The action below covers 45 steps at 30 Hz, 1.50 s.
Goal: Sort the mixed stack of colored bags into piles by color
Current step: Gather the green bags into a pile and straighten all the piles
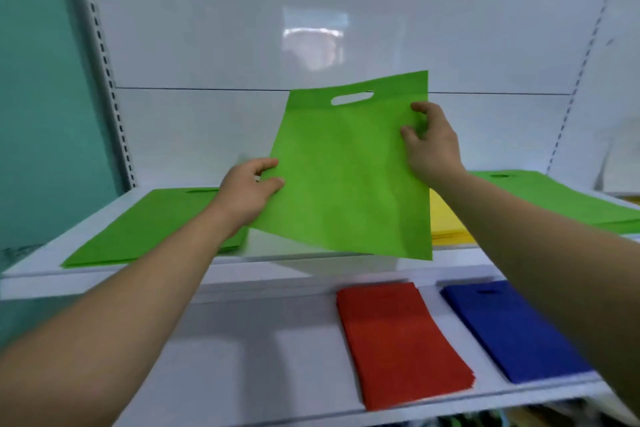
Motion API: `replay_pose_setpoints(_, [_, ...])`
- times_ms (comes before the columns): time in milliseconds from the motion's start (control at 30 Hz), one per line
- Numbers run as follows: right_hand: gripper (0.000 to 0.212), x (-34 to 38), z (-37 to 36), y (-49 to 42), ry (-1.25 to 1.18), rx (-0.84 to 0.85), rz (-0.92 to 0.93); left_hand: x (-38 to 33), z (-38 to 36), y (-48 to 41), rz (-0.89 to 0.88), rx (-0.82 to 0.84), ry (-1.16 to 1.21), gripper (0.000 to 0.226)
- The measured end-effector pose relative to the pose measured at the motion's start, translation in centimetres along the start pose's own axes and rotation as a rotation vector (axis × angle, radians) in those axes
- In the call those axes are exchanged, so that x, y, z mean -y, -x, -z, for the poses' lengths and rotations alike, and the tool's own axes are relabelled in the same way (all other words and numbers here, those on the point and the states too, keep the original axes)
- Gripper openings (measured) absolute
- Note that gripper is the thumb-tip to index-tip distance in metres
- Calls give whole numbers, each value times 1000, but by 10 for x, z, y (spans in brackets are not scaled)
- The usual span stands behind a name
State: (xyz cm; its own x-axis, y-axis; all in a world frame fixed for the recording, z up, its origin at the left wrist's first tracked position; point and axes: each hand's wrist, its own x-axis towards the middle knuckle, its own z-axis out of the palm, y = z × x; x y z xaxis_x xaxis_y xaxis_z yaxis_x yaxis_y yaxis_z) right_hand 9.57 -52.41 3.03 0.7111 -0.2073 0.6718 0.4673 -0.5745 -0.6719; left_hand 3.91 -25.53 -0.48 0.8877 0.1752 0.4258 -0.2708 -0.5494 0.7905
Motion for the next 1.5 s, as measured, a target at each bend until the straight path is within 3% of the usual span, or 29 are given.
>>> replay_pose_setpoints(367, [41, -135, 248, 0, 258, -104, -212, -140, -220, 53, -197, 208, -60, 49])
replay_pose_setpoints(600, [43, -194, 327, -7, 321, -128, -275, -179, -313, 66, -225, 278, -49, 49])
replay_pose_setpoints(1067, [43, -306, 283, -113, 353, 20, -232, -179, -394, -13, -138, 214, -218, 51])
replay_pose_setpoints(1500, [44, -395, 248, -184, 403, 312, -156, -196, -453, -24, 86, 266, -415, 58])
